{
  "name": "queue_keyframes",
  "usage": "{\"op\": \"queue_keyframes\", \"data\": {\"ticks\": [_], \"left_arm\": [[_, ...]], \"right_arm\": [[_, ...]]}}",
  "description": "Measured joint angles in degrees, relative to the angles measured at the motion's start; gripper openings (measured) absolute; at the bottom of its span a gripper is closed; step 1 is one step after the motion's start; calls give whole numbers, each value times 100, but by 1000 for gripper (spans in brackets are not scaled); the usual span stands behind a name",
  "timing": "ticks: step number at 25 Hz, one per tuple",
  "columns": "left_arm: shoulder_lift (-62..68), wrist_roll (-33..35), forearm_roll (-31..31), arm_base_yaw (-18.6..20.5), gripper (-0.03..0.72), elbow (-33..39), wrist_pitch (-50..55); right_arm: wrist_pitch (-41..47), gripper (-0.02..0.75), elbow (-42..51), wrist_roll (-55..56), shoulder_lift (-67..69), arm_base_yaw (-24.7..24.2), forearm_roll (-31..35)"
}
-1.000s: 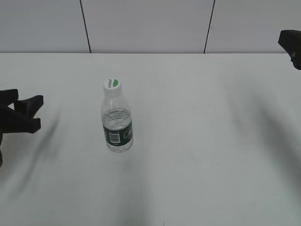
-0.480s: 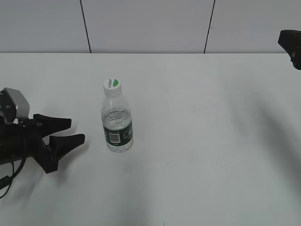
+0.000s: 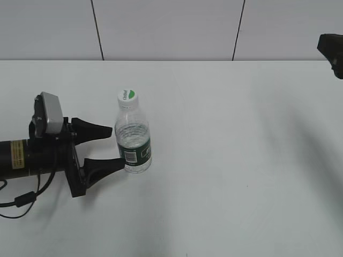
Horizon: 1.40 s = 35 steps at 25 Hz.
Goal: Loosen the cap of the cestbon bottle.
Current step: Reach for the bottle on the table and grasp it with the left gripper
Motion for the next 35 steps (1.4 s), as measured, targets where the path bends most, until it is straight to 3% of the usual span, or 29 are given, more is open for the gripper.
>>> {"op": "queue_keyframes", "data": {"ticks": [3, 9, 20, 26, 35], "left_arm": [[0, -4, -354, -347, 554, -100, -2], [31, -4, -761, -669, 557, -358, -7], [444, -4, -852, -724, 543, -383, -5], [444, -6, -858, -726, 409, -383, -4], [444, -11, -858, -726, 374, -383, -9]], "right_arm": [[0, 591, 0, 49, 0, 0, 0], [-2, 591, 0, 106, 0, 0, 0], [223, 591, -177, 110, 0, 0, 0], [1600, 588, -901, 110, 2, 0, 5], [4802, 586, -2561, 110, 426, 0, 65]]}}
